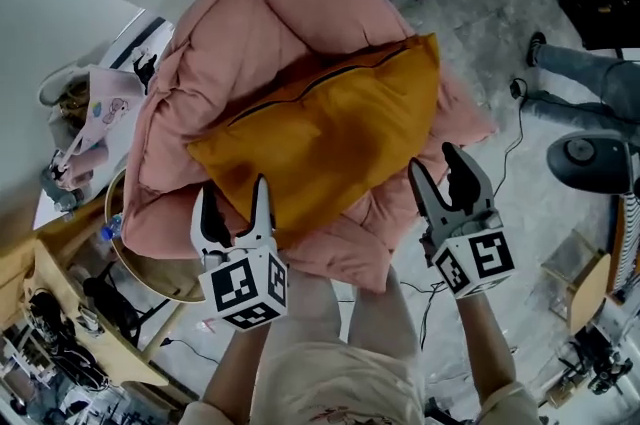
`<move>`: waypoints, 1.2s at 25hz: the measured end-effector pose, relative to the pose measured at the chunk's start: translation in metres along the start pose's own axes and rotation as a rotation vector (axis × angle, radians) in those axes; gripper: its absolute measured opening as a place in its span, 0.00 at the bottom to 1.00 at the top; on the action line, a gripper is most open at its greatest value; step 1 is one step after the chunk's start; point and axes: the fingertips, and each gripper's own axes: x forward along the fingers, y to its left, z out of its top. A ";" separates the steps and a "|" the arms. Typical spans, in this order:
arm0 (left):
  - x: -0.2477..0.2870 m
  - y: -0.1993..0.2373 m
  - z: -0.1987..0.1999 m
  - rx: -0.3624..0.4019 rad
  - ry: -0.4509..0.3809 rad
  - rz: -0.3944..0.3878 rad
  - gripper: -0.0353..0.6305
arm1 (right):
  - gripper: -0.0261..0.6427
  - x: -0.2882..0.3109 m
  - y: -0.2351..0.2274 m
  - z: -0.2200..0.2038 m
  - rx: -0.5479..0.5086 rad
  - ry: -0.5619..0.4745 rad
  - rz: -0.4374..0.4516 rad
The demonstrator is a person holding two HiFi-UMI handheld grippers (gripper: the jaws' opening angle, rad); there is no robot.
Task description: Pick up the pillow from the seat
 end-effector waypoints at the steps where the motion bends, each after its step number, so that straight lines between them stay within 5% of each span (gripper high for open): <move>1: 0.004 0.002 0.001 -0.008 0.003 0.009 0.57 | 0.39 0.004 -0.004 -0.002 0.001 0.004 -0.007; 16: 0.056 0.003 -0.006 0.002 0.058 0.036 0.73 | 0.44 0.056 -0.041 -0.047 0.074 0.064 -0.080; 24: 0.070 0.000 0.001 -0.111 0.024 -0.018 0.86 | 0.44 0.066 -0.047 -0.060 0.093 0.087 -0.064; 30: 0.084 0.004 -0.004 -0.080 0.040 -0.017 0.84 | 0.44 0.070 -0.044 -0.070 0.087 0.118 -0.057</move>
